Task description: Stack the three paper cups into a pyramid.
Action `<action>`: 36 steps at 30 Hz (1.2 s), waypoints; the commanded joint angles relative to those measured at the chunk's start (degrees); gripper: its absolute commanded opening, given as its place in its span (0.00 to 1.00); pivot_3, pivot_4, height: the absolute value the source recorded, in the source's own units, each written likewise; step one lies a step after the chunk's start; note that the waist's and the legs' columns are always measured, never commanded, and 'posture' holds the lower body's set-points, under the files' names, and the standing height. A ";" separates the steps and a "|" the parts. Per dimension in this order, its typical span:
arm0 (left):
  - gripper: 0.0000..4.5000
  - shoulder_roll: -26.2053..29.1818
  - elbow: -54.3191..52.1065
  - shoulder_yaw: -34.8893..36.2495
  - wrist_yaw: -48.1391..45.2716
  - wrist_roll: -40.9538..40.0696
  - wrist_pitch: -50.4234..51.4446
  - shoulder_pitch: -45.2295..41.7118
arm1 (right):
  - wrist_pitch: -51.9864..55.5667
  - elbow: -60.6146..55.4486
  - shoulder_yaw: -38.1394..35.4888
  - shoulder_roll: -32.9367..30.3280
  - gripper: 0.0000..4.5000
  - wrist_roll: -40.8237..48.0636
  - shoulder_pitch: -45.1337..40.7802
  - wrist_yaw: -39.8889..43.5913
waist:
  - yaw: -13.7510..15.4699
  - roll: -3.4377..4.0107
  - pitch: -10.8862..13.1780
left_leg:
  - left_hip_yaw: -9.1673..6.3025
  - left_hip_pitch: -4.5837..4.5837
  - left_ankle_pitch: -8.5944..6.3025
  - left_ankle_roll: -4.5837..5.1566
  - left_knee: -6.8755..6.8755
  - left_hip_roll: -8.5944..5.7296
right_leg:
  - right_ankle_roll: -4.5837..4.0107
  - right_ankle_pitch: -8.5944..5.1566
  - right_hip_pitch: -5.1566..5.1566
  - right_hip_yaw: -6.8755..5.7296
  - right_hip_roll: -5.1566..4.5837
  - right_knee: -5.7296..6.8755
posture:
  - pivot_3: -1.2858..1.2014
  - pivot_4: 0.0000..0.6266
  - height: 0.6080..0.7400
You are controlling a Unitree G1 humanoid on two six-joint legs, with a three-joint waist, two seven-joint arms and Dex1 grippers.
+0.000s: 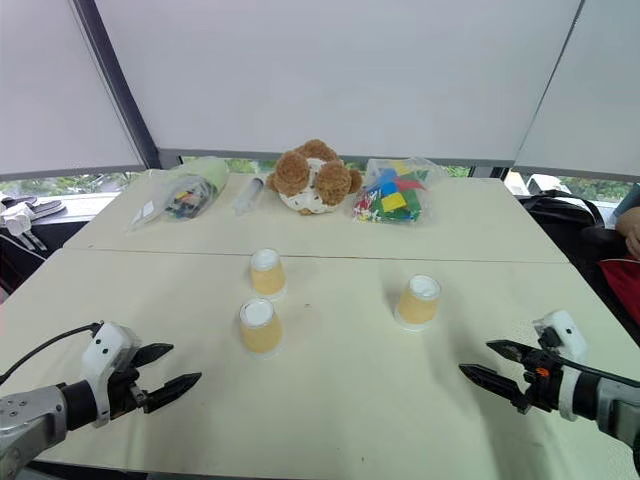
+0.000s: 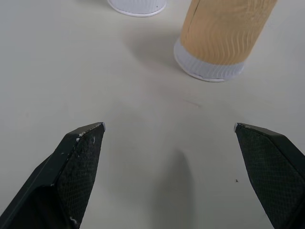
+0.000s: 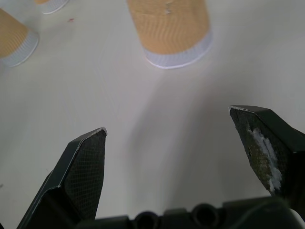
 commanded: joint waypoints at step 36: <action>1.00 0.64 -2.85 -5.46 1.43 -2.86 1.30 -14.29 | 12.64 -13.32 3.73 -2.89 0.99 8.39 -7.26 -0.25 | -0.04 0.00 0.00 | 0.00 0.02 0.00 0.00 0.05 -0.01 | 0.17 0.10 0.06 -0.02 0.07 0.03 | 0.52 0.24 1.00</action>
